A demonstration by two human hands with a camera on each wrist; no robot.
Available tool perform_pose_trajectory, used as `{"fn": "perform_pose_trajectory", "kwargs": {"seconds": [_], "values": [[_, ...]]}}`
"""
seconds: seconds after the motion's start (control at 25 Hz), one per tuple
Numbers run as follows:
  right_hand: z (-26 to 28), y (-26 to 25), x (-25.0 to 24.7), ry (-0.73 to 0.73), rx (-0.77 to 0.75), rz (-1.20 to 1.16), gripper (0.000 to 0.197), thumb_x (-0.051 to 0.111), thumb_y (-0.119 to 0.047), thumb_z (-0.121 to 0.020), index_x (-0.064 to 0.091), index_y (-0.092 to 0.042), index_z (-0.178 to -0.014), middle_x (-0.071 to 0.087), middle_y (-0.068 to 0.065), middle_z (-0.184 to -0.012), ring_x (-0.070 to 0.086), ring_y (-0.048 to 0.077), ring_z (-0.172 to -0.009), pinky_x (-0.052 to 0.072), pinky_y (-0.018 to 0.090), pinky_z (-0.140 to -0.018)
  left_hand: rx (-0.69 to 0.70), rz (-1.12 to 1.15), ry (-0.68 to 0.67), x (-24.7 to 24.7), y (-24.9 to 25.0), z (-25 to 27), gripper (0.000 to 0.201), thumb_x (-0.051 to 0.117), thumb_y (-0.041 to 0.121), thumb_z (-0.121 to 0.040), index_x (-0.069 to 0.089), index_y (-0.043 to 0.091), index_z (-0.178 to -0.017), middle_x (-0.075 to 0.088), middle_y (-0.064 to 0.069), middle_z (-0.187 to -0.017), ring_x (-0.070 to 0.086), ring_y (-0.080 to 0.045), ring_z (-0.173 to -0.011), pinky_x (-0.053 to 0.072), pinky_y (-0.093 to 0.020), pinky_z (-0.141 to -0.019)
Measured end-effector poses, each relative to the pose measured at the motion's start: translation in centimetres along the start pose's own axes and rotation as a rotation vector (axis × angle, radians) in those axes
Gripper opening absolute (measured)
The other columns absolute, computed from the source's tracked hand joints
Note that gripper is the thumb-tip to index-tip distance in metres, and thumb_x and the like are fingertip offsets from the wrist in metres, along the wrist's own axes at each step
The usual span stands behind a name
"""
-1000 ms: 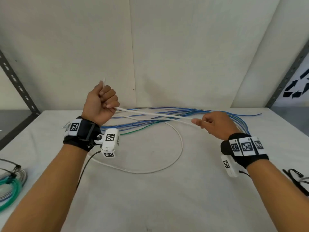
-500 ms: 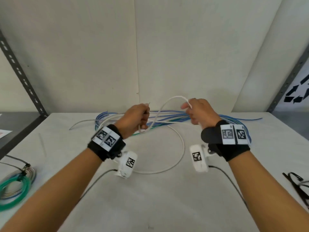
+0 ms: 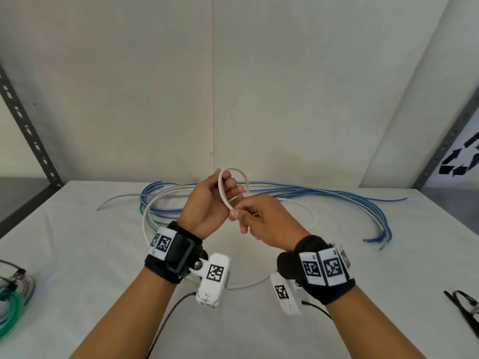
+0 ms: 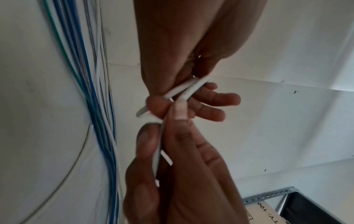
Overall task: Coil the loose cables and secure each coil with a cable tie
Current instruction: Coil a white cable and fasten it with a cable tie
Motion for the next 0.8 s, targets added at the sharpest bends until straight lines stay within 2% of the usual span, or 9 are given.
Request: {"fn": "perform_pose_trajectory", "kwargs": {"seconds": [0.12, 0.2, 0.32, 0.36, 0.44, 0.56, 0.68, 0.76, 0.8], "values": [[-0.3, 0.9, 0.9, 0.011, 0.027, 0.05, 0.048, 0.051, -0.045, -0.102, 0.07, -0.014, -0.072, 0.056, -0.004, -0.052, 0.05, 0.004, -0.046, 0.04, 0.02, -0.057, 0.036, 0.069, -0.07, -0.6, 1.8, -0.1, 0.033, 0.033, 0.03, -0.108, 0.048, 0.018, -0.082, 0.036, 0.008, -0.054, 0.038, -0.007, -0.043, 0.041, -0.02, -0.054], [-0.3, 1.2, 1.2, -0.019, -0.003, -0.097, 0.042, 0.055, -0.041, -0.102, 0.069, -0.01, -0.077, 0.044, 0.002, -0.052, 0.04, 0.013, -0.048, 0.034, 0.021, -0.053, 0.085, 0.016, -0.059, -1.2, 3.2, 0.0, 0.034, 0.032, 0.03, -0.109, 0.048, 0.017, -0.082, 0.032, 0.007, -0.049, 0.032, -0.005, -0.037, 0.037, -0.02, -0.05], [-0.3, 1.5, 0.7, 0.054, -0.078, -0.225, 0.021, 0.064, -0.03, -0.098, 0.066, -0.012, -0.087, 0.04, 0.013, -0.058, 0.034, 0.018, -0.053, 0.028, 0.027, -0.052, 0.255, -0.424, 0.116, -2.4, 4.7, 0.3, 0.038, 0.031, 0.033, -0.11, 0.051, 0.013, -0.084, 0.046, 0.002, -0.052, 0.05, -0.014, -0.043, 0.042, -0.026, -0.054], [-0.4, 1.5, 0.6, 0.092, -0.11, -0.211, 0.019, 0.063, -0.029, -0.099, 0.066, -0.014, -0.086, 0.047, 0.01, -0.059, 0.038, 0.015, -0.054, 0.031, 0.027, -0.054, 0.304, -0.579, 0.151, -2.5, 5.1, 0.5, 0.039, 0.031, 0.034, -0.11, 0.052, 0.012, -0.084, 0.053, -0.001, -0.055, 0.058, -0.019, -0.049, 0.046, -0.027, -0.055], [-0.6, 1.4, 0.5, 0.216, -0.173, -0.1, 0.021, 0.058, -0.028, -0.101, 0.064, -0.02, -0.082, 0.055, -0.011, -0.063, 0.045, 0.004, -0.056, 0.034, 0.023, -0.056, 0.363, -0.813, 0.186, -2.9, 5.5, 0.5, 0.041, 0.032, 0.034, -0.11, 0.052, 0.012, -0.082, 0.058, -0.004, -0.06, 0.061, -0.023, -0.057, 0.044, -0.026, -0.055], [-0.6, 1.0, -0.2, 0.544, -0.248, 0.019, 0.025, 0.048, -0.026, -0.102, 0.063, -0.022, -0.083, 0.057, -0.029, -0.067, 0.052, -0.004, -0.059, 0.035, 0.015, -0.059, 0.468, -1.204, 0.235, -3.9, 6.0, 0.2, 0.045, 0.034, 0.035, -0.11, 0.044, 0.014, -0.071, 0.043, 0.001, -0.059, 0.039, -0.016, -0.056, 0.033, -0.029, -0.056], [-0.3, 1.5, -2.1, 0.725, -0.211, 0.036, 0.036, 0.043, -0.032, -0.105, 0.06, -0.019, -0.076, 0.057, -0.025, -0.062, 0.049, 0.003, -0.052, 0.037, 0.021, -0.056, 0.373, -1.197, 0.141, -4.4, 6.0, 0.3, 0.046, 0.034, 0.037, -0.11, 0.038, 0.016, -0.069, 0.028, 0.004, -0.057, 0.024, -0.013, -0.051, 0.029, -0.021, -0.051], [-0.2, 2.0, -3.8, 0.727, -0.13, 0.103, 0.043, 0.044, -0.043, -0.104, 0.059, -0.02, -0.07, 0.056, -0.012, -0.055, 0.048, 0.009, -0.051, 0.041, 0.031, -0.057, 0.245, -1.09, 0.04, -4.2, 6.0, 0.6, 0.045, 0.035, 0.037, -0.109, 0.041, 0.014, -0.071, 0.025, 0.005, -0.056, 0.021, -0.011, -0.049, 0.025, -0.017, -0.046], [-0.1, 2.2, -4.6, 0.677, -0.087, 0.137, 0.046, 0.048, -0.05, -0.102, 0.059, -0.02, -0.07, 0.052, -0.009, -0.052, 0.047, 0.01, -0.05, 0.041, 0.033, -0.057, 0.235, -1.08, 0.022, -4.1, 6.2, 0.7, 0.046, 0.035, 0.037, -0.109, 0.044, 0.013, -0.071, 0.026, 0.005, -0.057, 0.022, -0.011, -0.05, 0.025, -0.018, -0.048]]}}
Point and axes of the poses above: each hand's wrist, its own z-axis away from the middle knuckle, its own x-axis out of the palm, y = z × x, the point moved 2 cm from there along -z, towards the middle knuckle
